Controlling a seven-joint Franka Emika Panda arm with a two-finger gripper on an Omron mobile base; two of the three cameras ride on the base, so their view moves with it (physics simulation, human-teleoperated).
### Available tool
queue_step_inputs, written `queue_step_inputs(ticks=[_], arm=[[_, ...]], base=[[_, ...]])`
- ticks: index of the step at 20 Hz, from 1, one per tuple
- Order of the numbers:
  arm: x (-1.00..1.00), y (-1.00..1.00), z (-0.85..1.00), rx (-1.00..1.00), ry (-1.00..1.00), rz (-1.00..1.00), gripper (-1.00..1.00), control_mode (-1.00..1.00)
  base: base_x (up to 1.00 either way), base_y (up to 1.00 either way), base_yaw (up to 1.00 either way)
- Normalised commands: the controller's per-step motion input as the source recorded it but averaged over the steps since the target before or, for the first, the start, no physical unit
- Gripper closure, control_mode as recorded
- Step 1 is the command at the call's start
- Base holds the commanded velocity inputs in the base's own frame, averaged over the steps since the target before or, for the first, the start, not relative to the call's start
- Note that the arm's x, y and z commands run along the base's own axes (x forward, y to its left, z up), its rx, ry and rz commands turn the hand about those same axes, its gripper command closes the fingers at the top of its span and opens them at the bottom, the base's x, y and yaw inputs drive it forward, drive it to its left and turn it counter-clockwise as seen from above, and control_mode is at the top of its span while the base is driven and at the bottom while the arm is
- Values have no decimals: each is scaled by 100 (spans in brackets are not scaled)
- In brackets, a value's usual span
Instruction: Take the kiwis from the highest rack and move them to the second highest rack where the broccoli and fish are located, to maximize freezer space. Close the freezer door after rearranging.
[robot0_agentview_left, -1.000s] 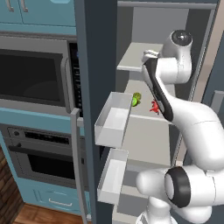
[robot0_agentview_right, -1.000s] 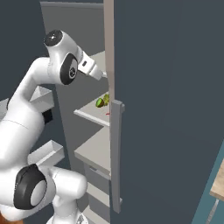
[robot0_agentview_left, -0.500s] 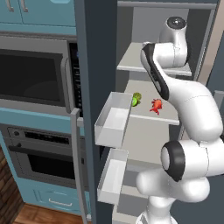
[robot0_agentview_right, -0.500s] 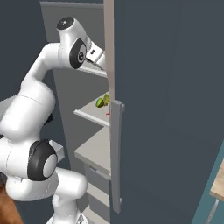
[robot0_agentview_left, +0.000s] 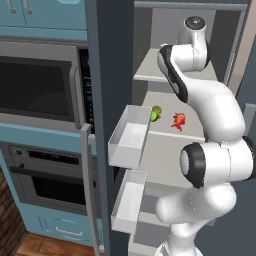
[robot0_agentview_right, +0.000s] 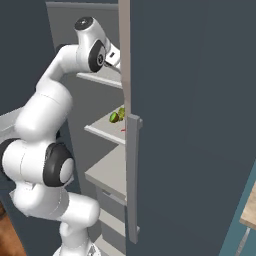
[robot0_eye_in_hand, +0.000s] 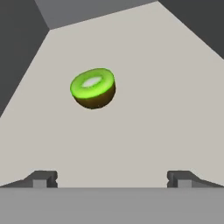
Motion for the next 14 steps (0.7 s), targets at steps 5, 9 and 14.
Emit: queue_step_inputs(ticks=[5, 9, 14], arm=[[45, -14, -7, 0, -1, 0, -100, -100], [38, -20, -10, 0, 0, 0, -100, -100], [44, -12, -10, 0, 0, 0, -100, -100]], base=[[0, 0, 0], [0, 0, 0], [0, 0, 0]])
